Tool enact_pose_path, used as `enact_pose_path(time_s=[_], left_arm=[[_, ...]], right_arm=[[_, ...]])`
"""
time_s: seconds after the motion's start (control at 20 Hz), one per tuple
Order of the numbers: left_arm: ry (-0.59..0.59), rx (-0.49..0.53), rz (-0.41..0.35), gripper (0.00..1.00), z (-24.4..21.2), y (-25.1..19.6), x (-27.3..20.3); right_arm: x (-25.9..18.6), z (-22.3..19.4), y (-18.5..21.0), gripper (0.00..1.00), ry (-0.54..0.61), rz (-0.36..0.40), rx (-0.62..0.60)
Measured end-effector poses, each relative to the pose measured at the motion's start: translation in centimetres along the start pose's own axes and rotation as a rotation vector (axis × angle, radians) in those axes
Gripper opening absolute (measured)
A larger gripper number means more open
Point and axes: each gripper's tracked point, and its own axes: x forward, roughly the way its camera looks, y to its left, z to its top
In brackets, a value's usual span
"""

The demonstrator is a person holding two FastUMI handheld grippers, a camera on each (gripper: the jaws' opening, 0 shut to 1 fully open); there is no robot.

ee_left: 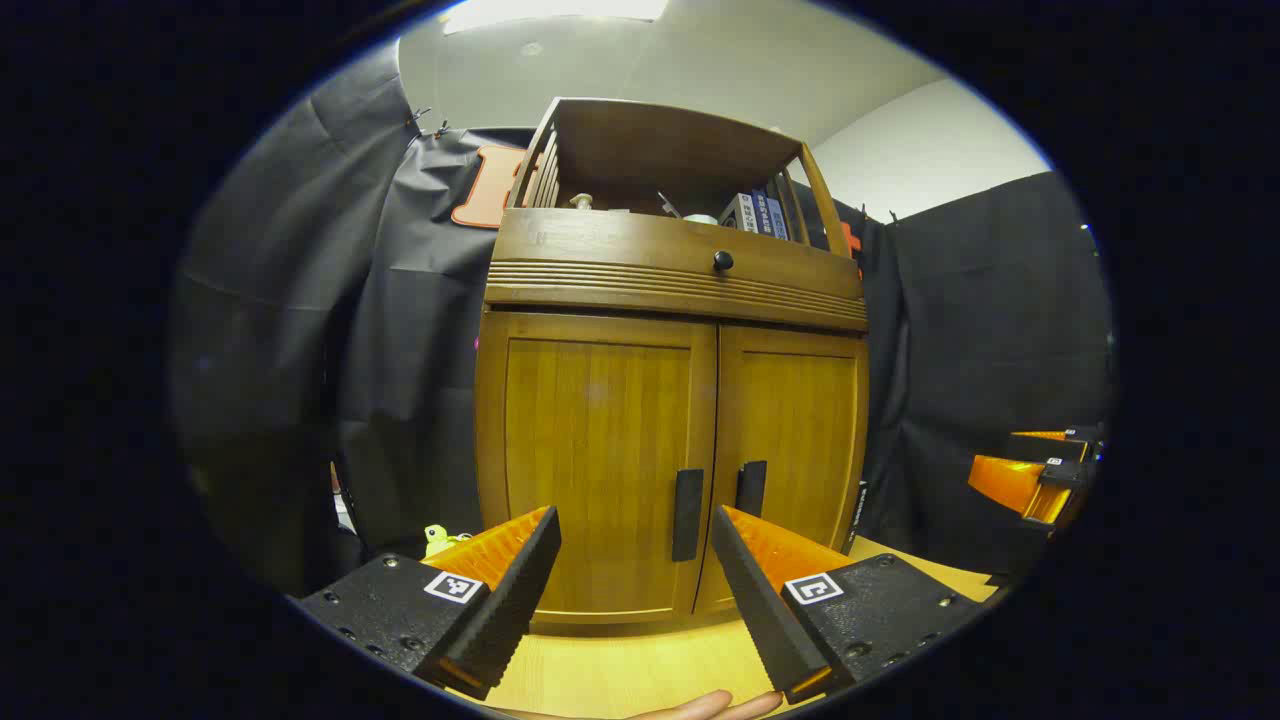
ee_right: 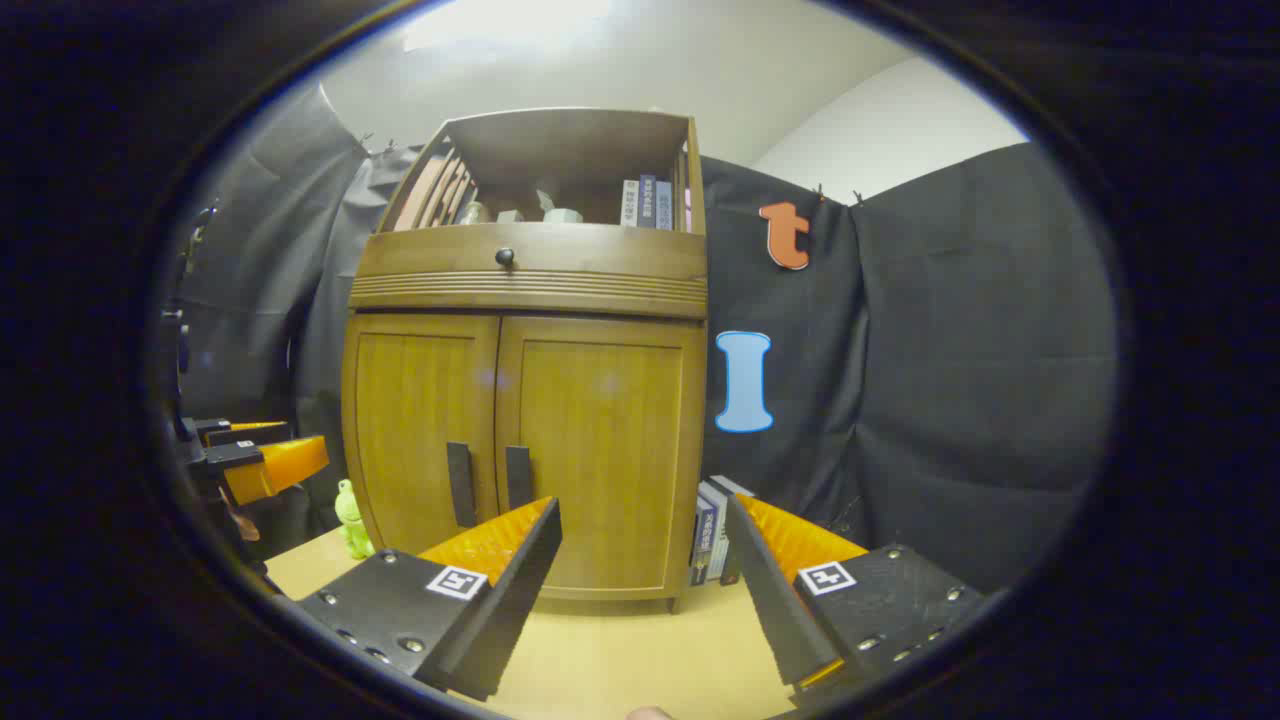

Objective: Open the right door of the double-door shoe cabinet with the right hand, and open the left door with the left hand.

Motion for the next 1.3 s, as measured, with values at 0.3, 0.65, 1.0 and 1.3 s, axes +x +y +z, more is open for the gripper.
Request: enact_pose_path(time_s=[0.3,0.65,1.0,1.3], left_arm=[[0.011,-0.009,-0.012,0.89,-0.1,0.1,0.2],[0.002,-0.056,0.004,0.89,0.1,1.2,0.5],[0.019,-0.074,-0.013,0.89,-0.1,1.1,1.3],[0.014,-0.069,-0.014,0.89,0.1,2.5,2.2]], right_arm=[[0.1,0.5,-0.4,0.99,-0.005,-0.018,0.005],[1.8,1.1,-0.9,0.98,0.005,-0.025,0.017],[5.5,0.1,1.5,0.96,0.038,0.009,-0.002],[12.0,-0.3,6.7,0.98,0.053,0.053,0.031]])
